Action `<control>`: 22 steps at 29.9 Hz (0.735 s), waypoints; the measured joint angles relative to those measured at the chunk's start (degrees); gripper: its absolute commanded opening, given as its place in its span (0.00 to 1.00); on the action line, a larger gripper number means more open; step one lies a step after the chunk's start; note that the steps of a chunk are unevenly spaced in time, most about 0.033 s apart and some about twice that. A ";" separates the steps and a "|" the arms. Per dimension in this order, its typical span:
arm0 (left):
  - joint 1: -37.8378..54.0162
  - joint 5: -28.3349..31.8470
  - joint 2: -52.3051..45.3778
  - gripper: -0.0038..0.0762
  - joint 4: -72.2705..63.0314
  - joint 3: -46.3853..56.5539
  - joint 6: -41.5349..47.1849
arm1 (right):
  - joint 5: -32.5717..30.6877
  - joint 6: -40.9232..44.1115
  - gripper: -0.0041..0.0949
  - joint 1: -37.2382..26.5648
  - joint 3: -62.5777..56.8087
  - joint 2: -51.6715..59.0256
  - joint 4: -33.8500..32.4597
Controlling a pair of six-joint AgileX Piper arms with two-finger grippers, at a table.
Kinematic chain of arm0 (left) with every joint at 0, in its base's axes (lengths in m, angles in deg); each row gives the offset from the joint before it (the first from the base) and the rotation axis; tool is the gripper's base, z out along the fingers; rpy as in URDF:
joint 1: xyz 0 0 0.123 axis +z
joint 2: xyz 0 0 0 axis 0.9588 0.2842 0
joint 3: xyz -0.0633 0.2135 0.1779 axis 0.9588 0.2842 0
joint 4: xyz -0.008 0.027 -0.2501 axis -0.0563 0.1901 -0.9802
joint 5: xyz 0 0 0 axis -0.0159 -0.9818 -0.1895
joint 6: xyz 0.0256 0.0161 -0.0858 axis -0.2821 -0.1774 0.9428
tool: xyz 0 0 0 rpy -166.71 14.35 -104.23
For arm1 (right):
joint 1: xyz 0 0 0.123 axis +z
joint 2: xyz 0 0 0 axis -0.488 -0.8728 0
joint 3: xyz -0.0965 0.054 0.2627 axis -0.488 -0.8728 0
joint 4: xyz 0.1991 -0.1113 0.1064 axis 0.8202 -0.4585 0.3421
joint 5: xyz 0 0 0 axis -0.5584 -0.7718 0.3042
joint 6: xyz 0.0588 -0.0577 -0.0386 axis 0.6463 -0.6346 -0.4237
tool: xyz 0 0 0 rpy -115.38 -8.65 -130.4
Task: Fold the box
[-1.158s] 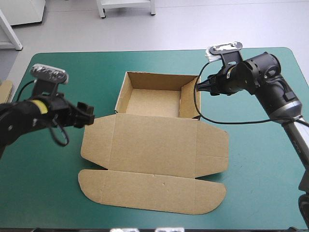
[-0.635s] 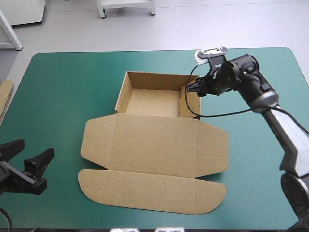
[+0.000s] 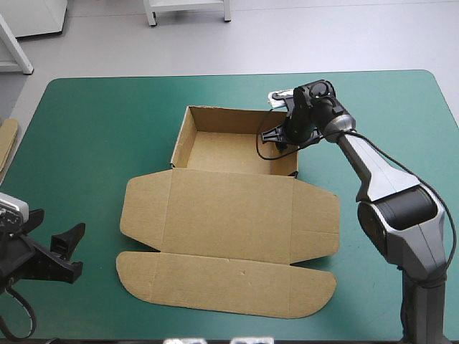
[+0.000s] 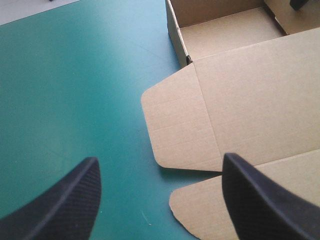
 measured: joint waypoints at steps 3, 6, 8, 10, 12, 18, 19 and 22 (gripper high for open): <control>0.00 1.08 1.21 0.66 0.17 0.00 0.00 | -0.57 0.07 0.28 -0.52 0.04 -1.08 -0.08; 0.00 2.61 3.93 0.66 0.24 0.03 0.00 | -0.65 -0.05 0.06 -0.66 0.19 -1.14 0.03; 0.00 3.52 5.71 0.66 0.24 0.03 0.00 | -0.56 -0.27 0.03 -0.66 0.37 -1.14 0.03; 0.00 4.51 7.15 0.66 0.24 0.03 0.00 | 0.24 0.09 0.02 -0.70 0.51 -1.14 0.17; 0.00 5.12 7.94 0.66 0.46 0.07 0.00 | 0.72 -0.08 0.02 -0.84 0.57 -1.14 -0.40; 0.00 6.42 8.47 0.66 0.95 0.07 0.00 | -0.70 -3.48 0.02 -3.78 0.57 -1.07 -3.06; 0.00 6.42 8.47 0.66 0.98 0.07 0.00 | -1.11 -4.23 0.02 -5.09 0.57 -0.92 -3.64; 0.00 6.35 8.47 0.66 0.98 0.07 0.00 | -2.21 -6.97 0.02 -10.34 0.57 -0.11 -5.11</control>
